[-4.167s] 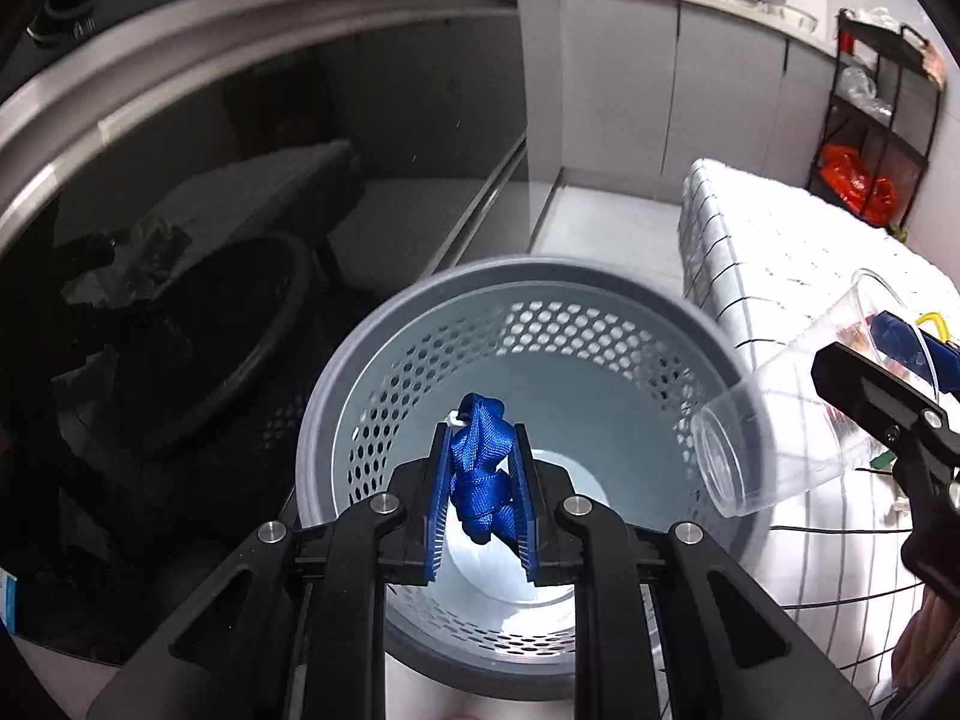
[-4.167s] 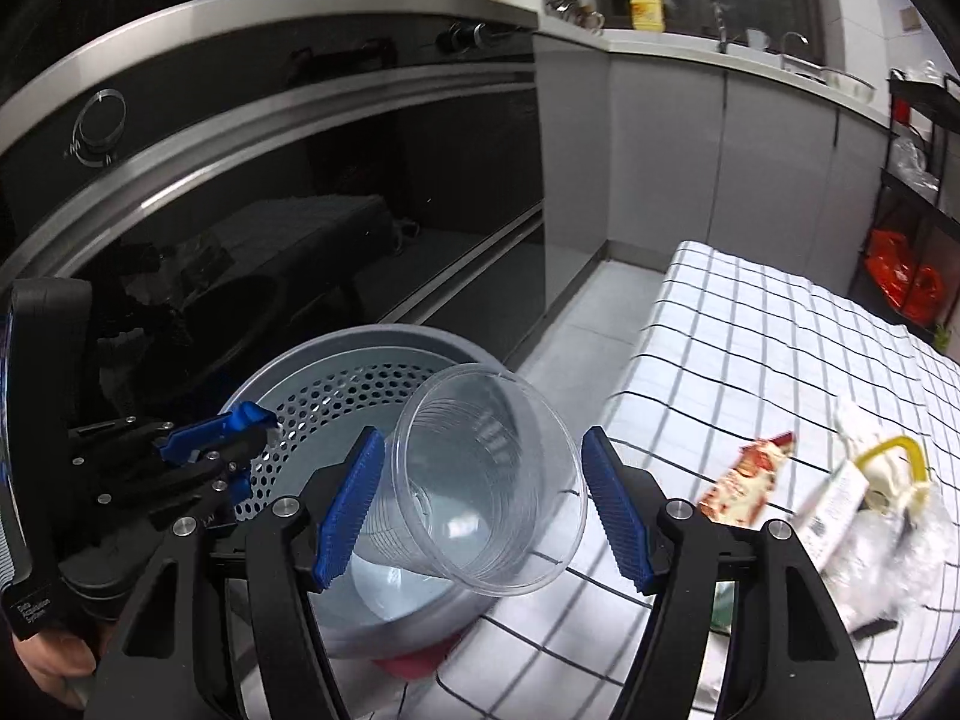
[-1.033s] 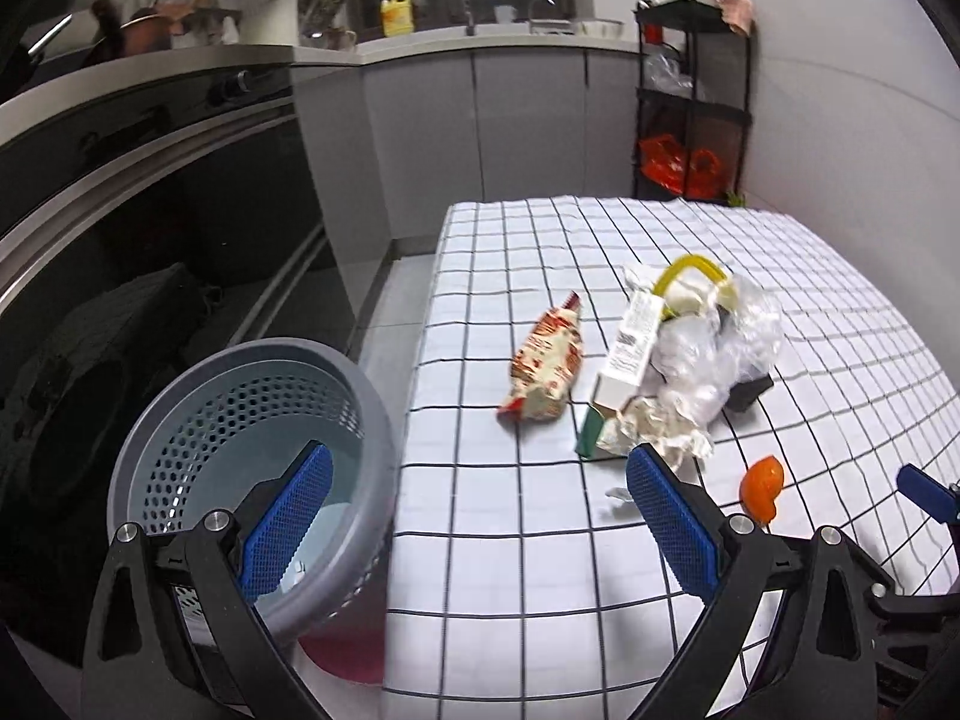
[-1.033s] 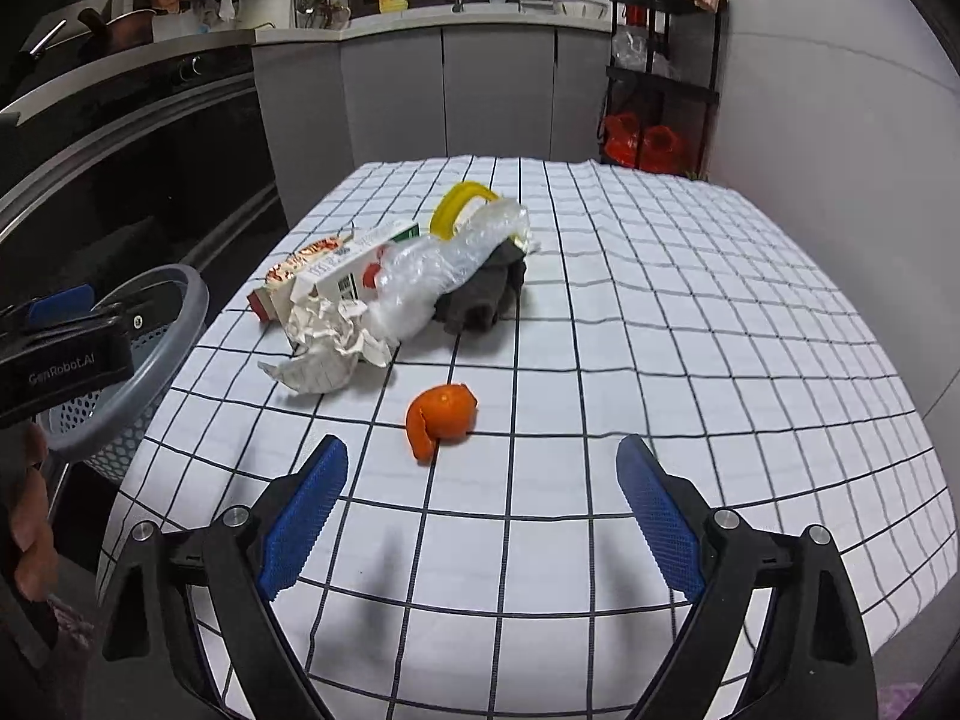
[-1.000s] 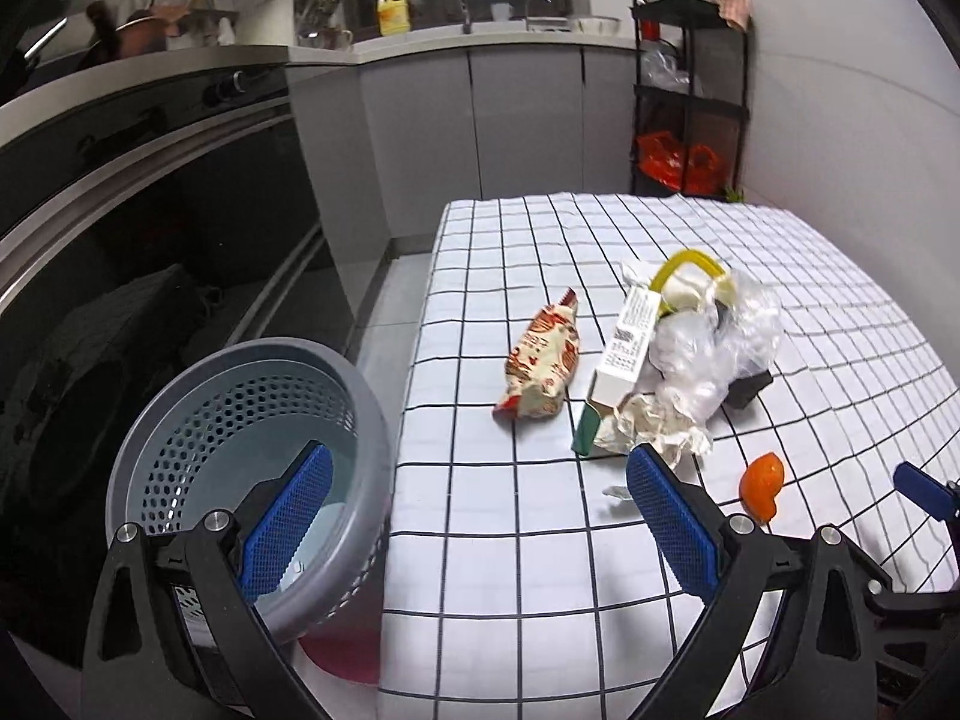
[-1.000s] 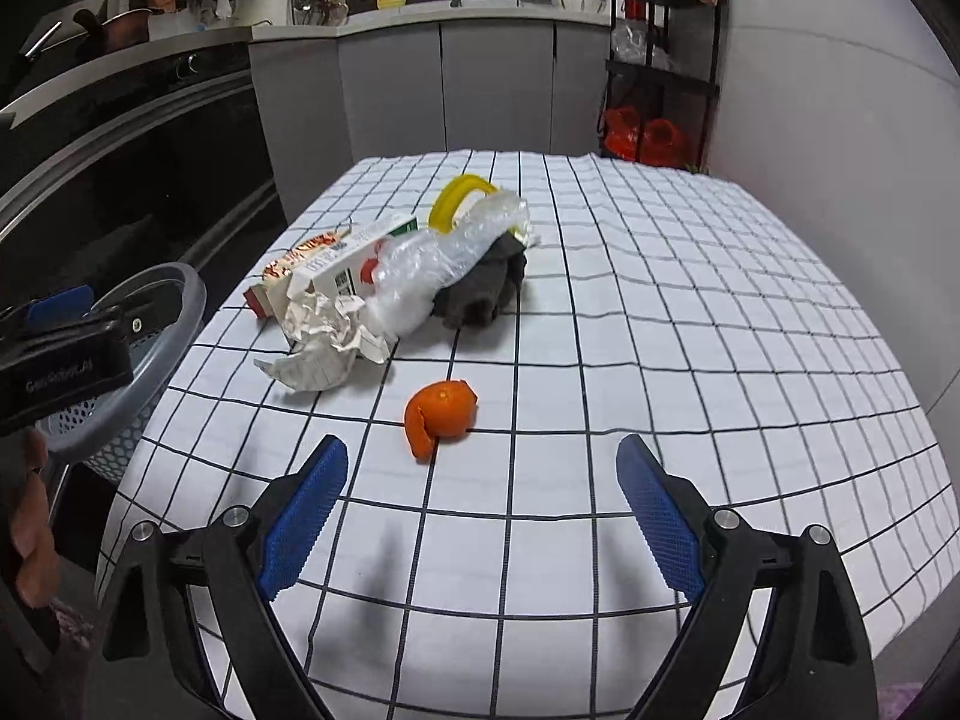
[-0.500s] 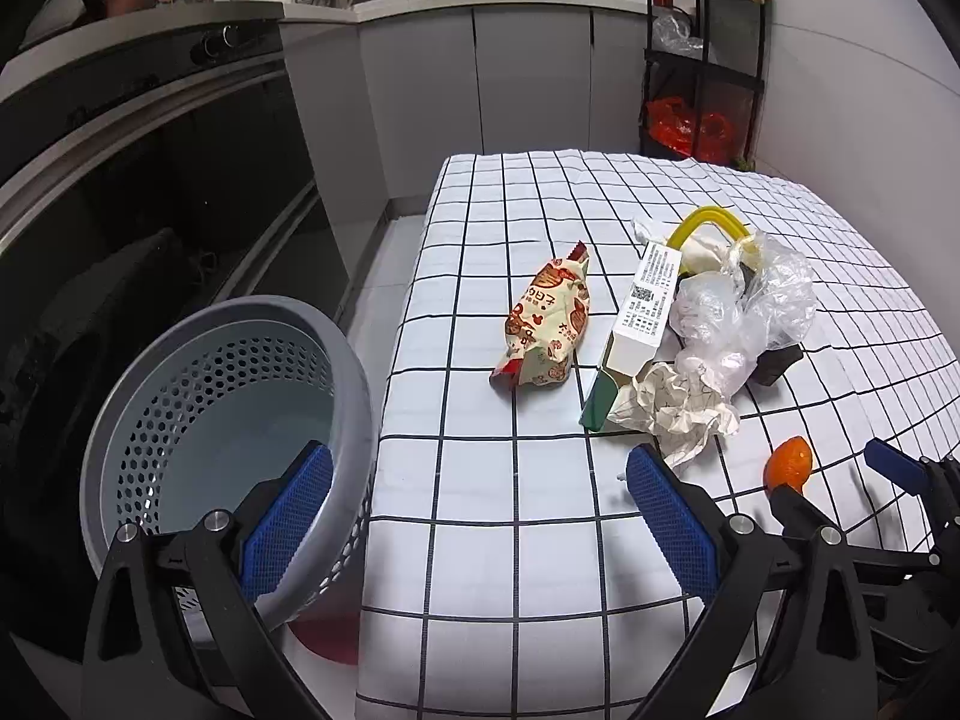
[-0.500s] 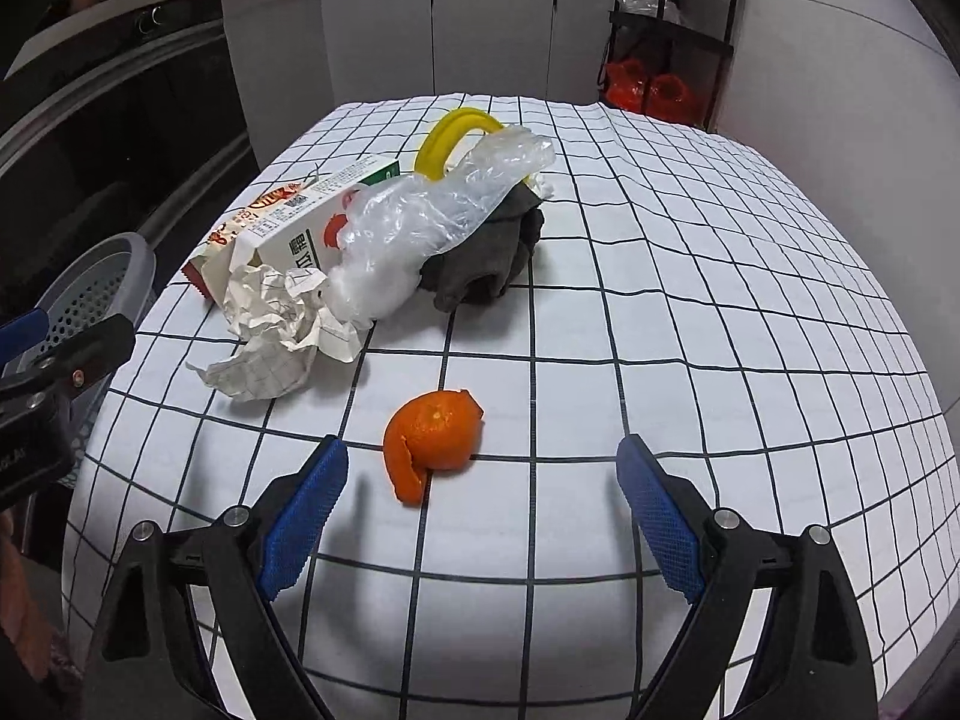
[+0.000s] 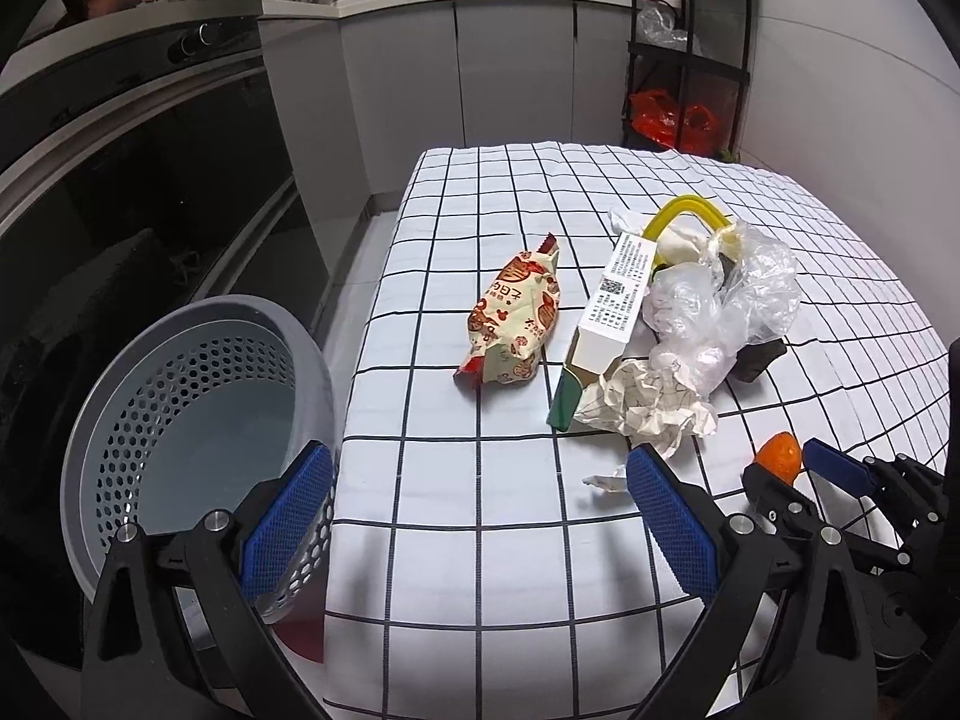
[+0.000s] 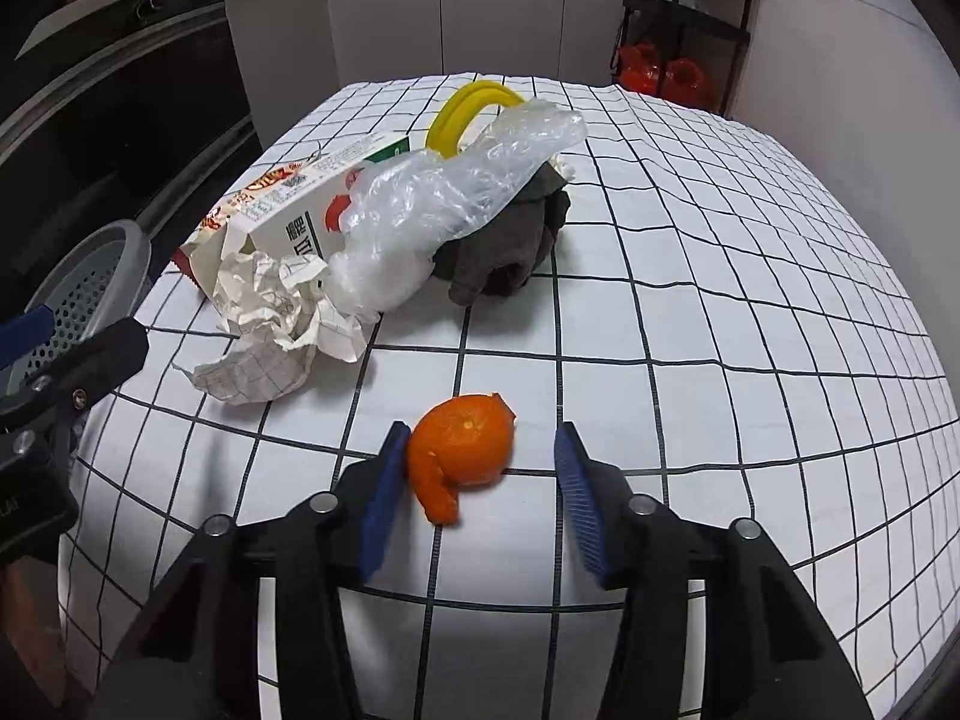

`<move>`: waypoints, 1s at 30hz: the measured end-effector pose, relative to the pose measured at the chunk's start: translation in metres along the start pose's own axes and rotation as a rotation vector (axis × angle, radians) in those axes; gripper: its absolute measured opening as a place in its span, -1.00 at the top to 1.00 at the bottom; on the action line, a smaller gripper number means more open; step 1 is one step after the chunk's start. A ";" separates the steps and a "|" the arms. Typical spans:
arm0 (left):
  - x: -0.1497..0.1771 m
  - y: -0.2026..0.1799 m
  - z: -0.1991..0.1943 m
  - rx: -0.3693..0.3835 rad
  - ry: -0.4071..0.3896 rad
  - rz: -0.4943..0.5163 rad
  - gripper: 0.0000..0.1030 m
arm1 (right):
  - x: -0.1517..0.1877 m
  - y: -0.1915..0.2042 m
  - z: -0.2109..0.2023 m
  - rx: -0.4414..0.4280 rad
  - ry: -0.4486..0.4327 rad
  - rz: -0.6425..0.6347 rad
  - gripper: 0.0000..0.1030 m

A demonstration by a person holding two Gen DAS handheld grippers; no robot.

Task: Collect trash
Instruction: 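Grasp the orange peel with the right gripper while the left grasps crumpled paper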

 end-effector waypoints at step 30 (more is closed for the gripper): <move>0.008 -0.061 0.051 0.063 0.119 0.075 -0.20 | 0.009 -0.054 -0.032 -0.102 -0.085 0.182 0.47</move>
Point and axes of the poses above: each gripper's, at about its wrist camera, not at the fingertips, and z roughly the way its jaws point, y to its left, x to its underside, the point moved 1 cm from there along z, roughly the way its jaws point, and after that the axes turned 8 degrees about -z, right-handed, at the moved point
